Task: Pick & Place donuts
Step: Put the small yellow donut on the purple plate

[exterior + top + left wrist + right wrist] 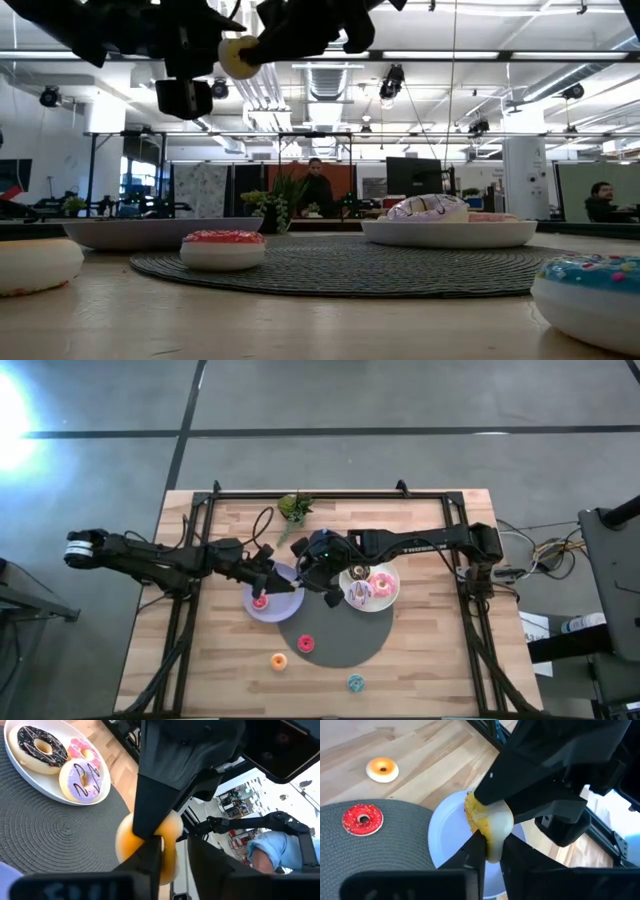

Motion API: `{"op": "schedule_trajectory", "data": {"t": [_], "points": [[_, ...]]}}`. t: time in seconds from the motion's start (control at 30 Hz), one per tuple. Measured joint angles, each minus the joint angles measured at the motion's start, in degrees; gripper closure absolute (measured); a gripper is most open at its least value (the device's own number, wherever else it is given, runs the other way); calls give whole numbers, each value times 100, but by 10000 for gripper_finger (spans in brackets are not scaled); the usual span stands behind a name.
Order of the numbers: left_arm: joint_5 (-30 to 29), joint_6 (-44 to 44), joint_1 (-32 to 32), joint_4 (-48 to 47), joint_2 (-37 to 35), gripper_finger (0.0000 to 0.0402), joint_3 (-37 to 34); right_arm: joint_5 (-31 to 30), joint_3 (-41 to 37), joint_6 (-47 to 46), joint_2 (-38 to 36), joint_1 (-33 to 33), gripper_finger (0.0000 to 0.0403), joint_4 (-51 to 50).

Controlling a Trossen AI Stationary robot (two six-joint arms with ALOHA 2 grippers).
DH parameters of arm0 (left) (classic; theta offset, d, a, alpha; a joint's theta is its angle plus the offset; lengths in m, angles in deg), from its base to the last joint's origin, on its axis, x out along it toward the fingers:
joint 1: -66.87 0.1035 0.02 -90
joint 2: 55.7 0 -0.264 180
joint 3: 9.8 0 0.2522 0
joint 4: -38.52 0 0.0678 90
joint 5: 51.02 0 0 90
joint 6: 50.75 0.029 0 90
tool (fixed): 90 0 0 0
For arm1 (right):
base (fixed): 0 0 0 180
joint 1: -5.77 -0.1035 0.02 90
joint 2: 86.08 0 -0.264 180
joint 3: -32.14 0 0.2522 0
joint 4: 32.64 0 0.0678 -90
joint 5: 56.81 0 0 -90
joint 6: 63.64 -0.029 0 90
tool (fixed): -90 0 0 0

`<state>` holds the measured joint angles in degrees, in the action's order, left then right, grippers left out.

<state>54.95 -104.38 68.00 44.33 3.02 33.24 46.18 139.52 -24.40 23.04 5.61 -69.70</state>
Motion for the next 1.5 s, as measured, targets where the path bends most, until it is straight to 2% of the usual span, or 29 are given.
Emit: {"op": "schedule_trajectory", "data": {"t": [0.13,0.23,0.3,0.37,0.53,0.67,0.77,0.93,1.17,1.27,1.4,1.5], "points": [[0,-153,1,-185,-95,288,-2,-136,-1,-254,0,36,386,-140],[-26,-245,-56,-920,-306,277,-3,-120,-37,-760,0,141,389,-286],[-281,-237,-147,-1611,-514,277,-10,-122,-118,-1328,0,274,389,-333],[-828,-221,-344,-2334,-798,276,20,-115,-168,-2136,56,437,389,-329],[-2711,-66,-1242,-3670,-1325,276,611,363,-3,-4091,654,804,389,-299],[-4267,-76,-2071,-4897,-1309,276,1349,873,614,-4825,1439,809,389,-390],[-4947,-368,-2536,-5820,-1187,276,1848,1143,1311,-4972,2014,770,390,-701],[-5312,-863,-2994,-6566,-996,276,2217,1106,2616,-5129,2879,781,390,-1293],[-5848,-926,-3428,-6567,-988,276,2231,1134,4150,-5862,3931,852,390,-1875],[-5941,-880,-3512,-6550,-1071,276,2227,1278,3963,-6297,3994,862,383,-1881],[-6004,-641,-3536,-6564,-1171,276,2248,1245,3889,-6437,4063,841,359,-1841],[-6069,-484,-3536,-6555,-1241,276,2254,794,3891,-6476,4061,817,340,-1639]]}}
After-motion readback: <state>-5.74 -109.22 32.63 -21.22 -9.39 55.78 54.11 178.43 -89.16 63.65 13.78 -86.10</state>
